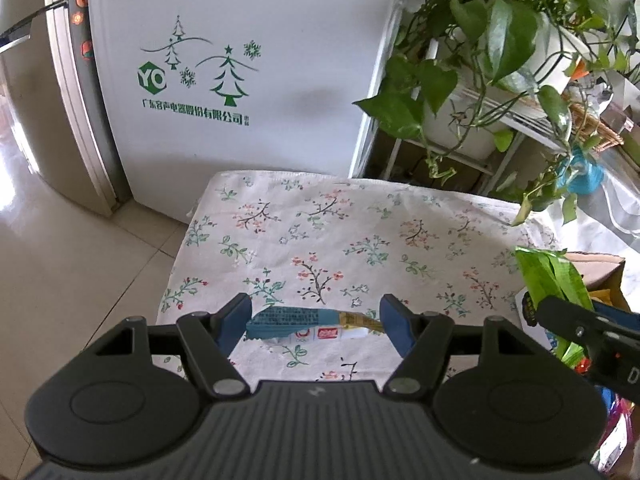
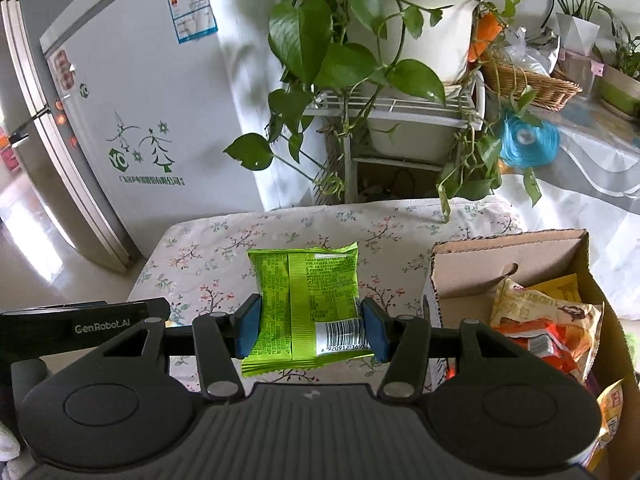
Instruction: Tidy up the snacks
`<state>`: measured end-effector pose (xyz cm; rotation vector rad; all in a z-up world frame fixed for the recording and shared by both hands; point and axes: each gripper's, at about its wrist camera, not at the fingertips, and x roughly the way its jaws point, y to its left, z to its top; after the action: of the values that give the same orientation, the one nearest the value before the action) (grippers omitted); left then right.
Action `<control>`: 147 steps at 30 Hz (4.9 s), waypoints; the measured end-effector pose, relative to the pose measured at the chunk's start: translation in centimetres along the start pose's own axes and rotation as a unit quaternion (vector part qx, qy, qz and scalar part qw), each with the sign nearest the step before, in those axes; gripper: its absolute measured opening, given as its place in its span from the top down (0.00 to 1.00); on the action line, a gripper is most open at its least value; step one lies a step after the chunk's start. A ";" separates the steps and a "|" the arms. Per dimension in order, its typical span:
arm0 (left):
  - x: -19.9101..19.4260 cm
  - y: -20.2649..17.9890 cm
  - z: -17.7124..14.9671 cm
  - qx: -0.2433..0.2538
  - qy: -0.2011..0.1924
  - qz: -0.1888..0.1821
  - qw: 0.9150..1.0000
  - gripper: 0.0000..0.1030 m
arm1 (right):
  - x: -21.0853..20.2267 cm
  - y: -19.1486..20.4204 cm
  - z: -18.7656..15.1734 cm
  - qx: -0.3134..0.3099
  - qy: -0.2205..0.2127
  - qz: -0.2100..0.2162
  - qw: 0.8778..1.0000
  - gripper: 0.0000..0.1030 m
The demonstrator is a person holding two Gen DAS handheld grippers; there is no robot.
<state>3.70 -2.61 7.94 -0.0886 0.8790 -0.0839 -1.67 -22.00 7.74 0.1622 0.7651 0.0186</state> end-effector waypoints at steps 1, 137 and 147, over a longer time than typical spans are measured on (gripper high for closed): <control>-0.1 0.0 0.0 -0.002 0.000 -0.003 1.000 0.32 | 0.0 -0.1 0.0 0.002 0.000 -0.001 1.000 0.42; -1.6 -18.3 -5.7 0.194 0.086 -0.064 0.975 0.13 | -7.3 -14.3 -6.4 0.159 0.069 -0.224 0.959 0.00; -1.4 -18.6 -5.9 0.200 0.090 -0.058 0.974 0.13 | -7.1 -14.0 -6.3 0.149 0.074 -0.222 0.961 0.00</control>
<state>-2.40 -21.23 7.34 0.2488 1.0219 -0.3808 -11.70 -35.53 6.02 0.2747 0.9385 -0.5180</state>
